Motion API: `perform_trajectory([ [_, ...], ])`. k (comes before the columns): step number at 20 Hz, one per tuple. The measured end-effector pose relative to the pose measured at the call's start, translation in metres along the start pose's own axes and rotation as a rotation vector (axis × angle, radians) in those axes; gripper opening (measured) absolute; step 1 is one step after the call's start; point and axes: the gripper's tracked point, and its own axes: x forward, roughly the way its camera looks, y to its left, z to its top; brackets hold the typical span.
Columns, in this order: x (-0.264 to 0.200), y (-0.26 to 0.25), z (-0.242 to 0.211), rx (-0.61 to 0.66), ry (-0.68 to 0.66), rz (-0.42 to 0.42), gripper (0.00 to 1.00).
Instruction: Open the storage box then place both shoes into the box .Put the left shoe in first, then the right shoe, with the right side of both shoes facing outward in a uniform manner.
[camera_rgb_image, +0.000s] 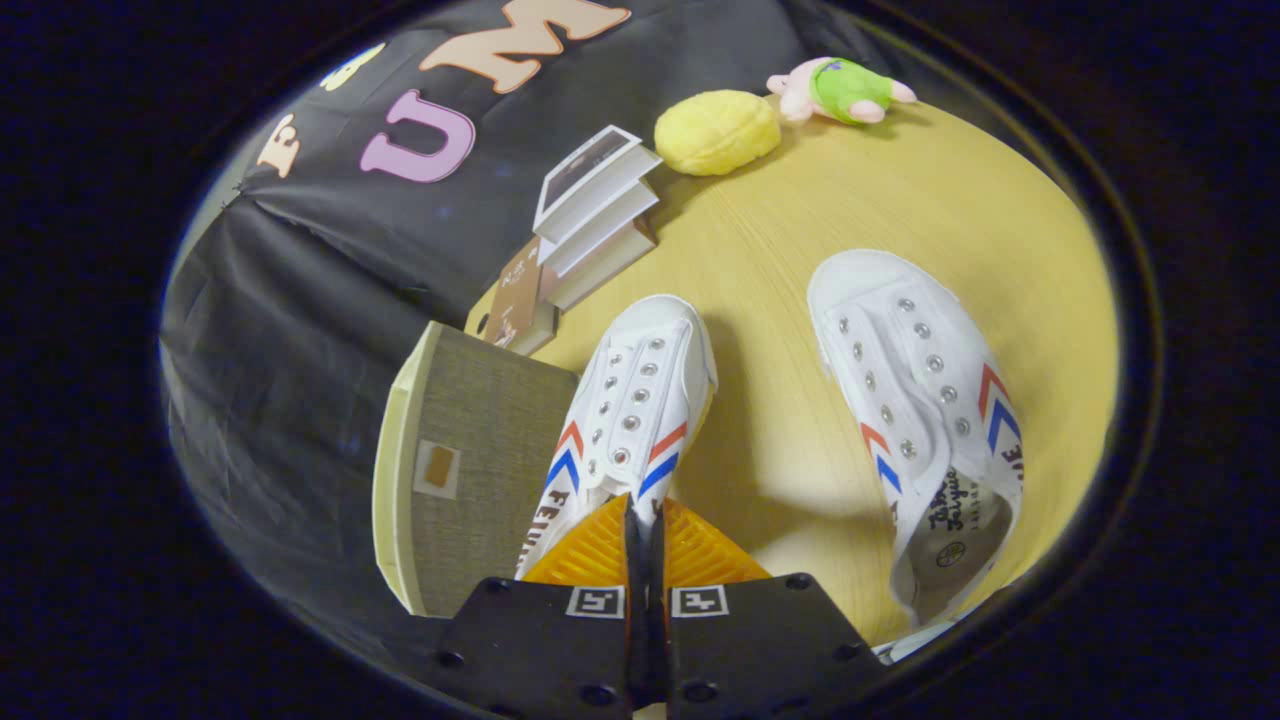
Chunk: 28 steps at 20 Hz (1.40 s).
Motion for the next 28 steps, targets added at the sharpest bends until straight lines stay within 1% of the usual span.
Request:
perform_trajectory([
  [11,-0.041,0.108,0.042,-0.123,-0.135,0.107,0.03],
  [14,-0.045,0.133,0.044,-0.14,-0.143,0.127,0.03],
  [16,-0.046,0.154,0.043,-0.148,-0.156,0.156,0.03],
  [20,-0.036,0.189,0.026,-0.18,-0.134,0.194,0.03],
  [23,-0.019,0.207,0.005,-0.198,-0.092,0.196,0.03],
  [25,-0.007,0.216,-0.009,-0.218,-0.069,0.187,0.03],
  [28,0.014,0.218,-0.031,-0.252,-0.027,0.151,0.03],
])
